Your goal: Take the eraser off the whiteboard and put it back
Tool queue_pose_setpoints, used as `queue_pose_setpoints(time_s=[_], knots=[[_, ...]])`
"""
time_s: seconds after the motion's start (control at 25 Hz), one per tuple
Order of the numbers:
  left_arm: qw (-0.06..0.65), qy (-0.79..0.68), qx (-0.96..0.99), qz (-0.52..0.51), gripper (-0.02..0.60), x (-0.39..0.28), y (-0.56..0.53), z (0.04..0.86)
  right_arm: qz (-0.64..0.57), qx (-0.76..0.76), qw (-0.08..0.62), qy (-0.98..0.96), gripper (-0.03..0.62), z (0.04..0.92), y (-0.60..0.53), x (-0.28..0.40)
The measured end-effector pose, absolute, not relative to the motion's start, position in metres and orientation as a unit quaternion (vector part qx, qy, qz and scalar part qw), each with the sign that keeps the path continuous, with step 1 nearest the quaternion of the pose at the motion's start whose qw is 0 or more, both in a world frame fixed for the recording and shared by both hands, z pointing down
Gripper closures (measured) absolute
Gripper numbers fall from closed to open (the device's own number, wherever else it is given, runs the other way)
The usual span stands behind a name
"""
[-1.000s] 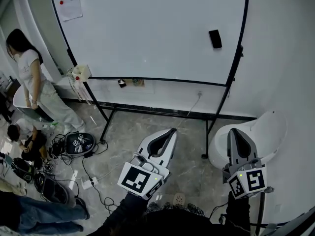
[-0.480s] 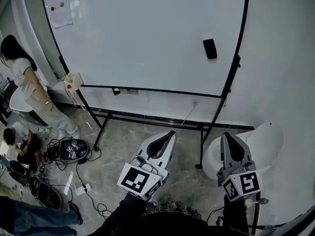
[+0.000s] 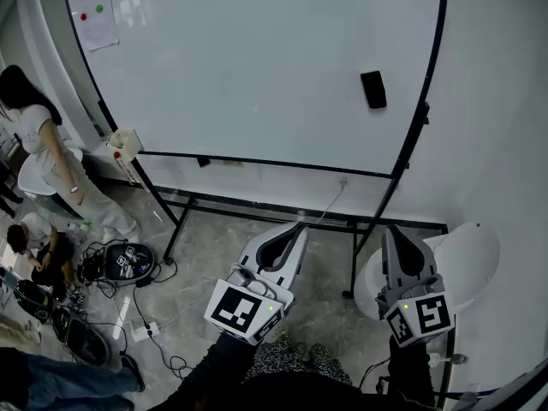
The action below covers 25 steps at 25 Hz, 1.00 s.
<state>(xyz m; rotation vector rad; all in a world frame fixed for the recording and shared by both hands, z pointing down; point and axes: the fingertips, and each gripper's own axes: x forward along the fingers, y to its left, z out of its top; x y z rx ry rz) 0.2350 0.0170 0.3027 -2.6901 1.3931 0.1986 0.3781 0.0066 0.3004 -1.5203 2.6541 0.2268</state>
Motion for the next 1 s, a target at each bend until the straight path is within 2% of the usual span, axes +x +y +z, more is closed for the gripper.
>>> queue_pose_setpoints(time_s=[0.76, 1.0], knots=[[0.05, 0.405, -0.91, 0.076, 0.575, 0.19, -0.146, 0.299, 0.099, -0.529, 0.016, 0.842, 0.586, 0.294, -0.145, 0.318], [0.054, 0.383, -0.919, 0.077, 0.575, 0.184, -0.185, 0.298, 0.102, -0.563, 0.023, 0.82, 0.586, 0.291, -0.185, 0.319]])
